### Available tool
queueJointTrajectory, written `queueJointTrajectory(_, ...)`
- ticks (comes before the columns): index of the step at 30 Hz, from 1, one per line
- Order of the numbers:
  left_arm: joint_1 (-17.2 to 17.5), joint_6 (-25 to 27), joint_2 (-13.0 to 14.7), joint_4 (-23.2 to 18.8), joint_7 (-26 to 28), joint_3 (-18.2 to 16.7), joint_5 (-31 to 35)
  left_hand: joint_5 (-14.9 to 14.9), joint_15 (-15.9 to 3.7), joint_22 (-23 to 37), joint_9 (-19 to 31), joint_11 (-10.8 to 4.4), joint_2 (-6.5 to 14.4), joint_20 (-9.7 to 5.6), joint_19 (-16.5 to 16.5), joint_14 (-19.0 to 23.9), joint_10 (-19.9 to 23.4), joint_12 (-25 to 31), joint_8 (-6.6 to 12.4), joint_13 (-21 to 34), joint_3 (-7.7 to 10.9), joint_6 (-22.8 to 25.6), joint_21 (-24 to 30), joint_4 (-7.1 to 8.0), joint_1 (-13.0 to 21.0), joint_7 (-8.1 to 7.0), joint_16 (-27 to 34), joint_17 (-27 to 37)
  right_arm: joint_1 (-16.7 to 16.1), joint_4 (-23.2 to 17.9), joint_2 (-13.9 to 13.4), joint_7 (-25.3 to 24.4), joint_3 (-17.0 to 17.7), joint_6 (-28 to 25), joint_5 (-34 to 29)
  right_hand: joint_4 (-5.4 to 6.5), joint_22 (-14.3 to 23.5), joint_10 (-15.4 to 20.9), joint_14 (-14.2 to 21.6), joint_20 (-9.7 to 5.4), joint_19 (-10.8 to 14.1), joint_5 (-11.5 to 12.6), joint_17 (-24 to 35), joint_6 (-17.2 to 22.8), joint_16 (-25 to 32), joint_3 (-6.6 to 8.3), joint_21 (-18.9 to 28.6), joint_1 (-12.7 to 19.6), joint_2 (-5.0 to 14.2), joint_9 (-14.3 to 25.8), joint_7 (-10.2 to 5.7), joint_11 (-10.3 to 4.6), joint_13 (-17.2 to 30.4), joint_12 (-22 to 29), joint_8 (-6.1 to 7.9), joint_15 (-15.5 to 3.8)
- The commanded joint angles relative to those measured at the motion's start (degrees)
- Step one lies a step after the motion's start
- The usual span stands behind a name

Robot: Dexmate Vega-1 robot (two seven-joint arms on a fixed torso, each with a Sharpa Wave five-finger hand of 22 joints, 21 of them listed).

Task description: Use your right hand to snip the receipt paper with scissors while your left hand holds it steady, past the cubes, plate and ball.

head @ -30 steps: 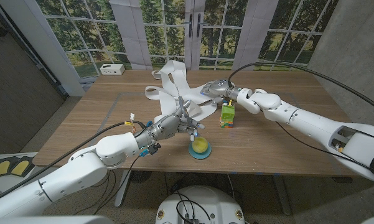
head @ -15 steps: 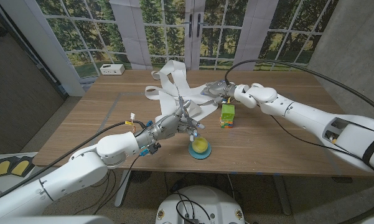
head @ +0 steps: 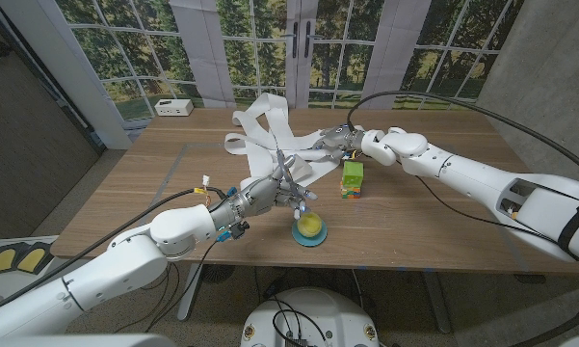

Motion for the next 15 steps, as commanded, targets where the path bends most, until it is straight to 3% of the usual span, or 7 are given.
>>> queueJointTrajectory(1,-0.4,0.2,-0.2,0.0,-0.2,0.4,0.3,-0.1,-0.08,0.1,0.2,-3.25,0.4,0.15,0.5,0.3,3.6,0.2,0.29,0.4,-0.24,1.3,-0.1,0.41,-0.3,9.06,0.3,0.1,-1.1,-1.7,-1.5,-0.4,2.0,0.8,3.7,5.56,0.2,2.7,1.2,-0.23,0.5,0.6,1.2,9.1,1.5,3.47,0.6,-4.9,0.24,0.4,-0.22,0.15,-1.0,-0.7,1.42,-9.99)
queueJointTrajectory(3,-0.4,0.3,-0.2,-0.2,0.0,0.4,0.4,-0.1,-0.05,0.1,0.2,-3.27,0.4,0.17,0.5,0.3,3.6,0.2,0.28,0.3,-0.24,1.4,-0.1,0.44,-0.3,9.06,0.3,0.1,-1.4,-2.4,-2.0,-0.3,2.6,0.9,4.3,7.37,0.2,3.2,1.2,-0.24,0.6,0.7,1.4,13.8,1.9,4.78,0.6,-7.0,0.25,0.4,-0.31,0.21,-1.4,-1.2,1.90,-9.72)
queueJointTrajectory(5,-0.3,0.3,-0.1,-0.3,0.0,0.4,0.3,-0.1,-0.07,0.1,0.2,-3.28,0.4,0.15,0.5,0.3,3.6,0.2,0.27,0.3,-0.24,1.4,-0.1,0.45,-0.3,9.06,0.3,0.0,-2.0,-3.3,-2.6,-0.6,3.2,0.9,4.9,8.51,0.2,3.3,1.4,-0.12,0.7,0.8,1.6,15.4,2.2,5.30,0.7,-8.3,0.26,0.4,-0.34,0.22,-1.5,-1.4,1.91,-9.63)
queueJointTrajectory(15,-0.4,0.2,0.0,-0.8,-0.1,0.6,0.7,-0.1,-0.16,0.1,0.2,-3.24,0.4,0.13,0.5,0.1,3.6,0.2,0.16,0.4,-0.24,1.4,-0.3,0.57,-0.3,9.07,0.4,0.0,-5.8,-9.7,-5.7,-1.9,7.8,-0.4,8.1,10.03,0.2,1.8,2.3,1.21,1.7,0.6,1.8,18.7,3.0,5.75,0.8,-11.7,-0.27,0.5,-0.43,0.52,-1.7,-2.2,1.52,-9.27)
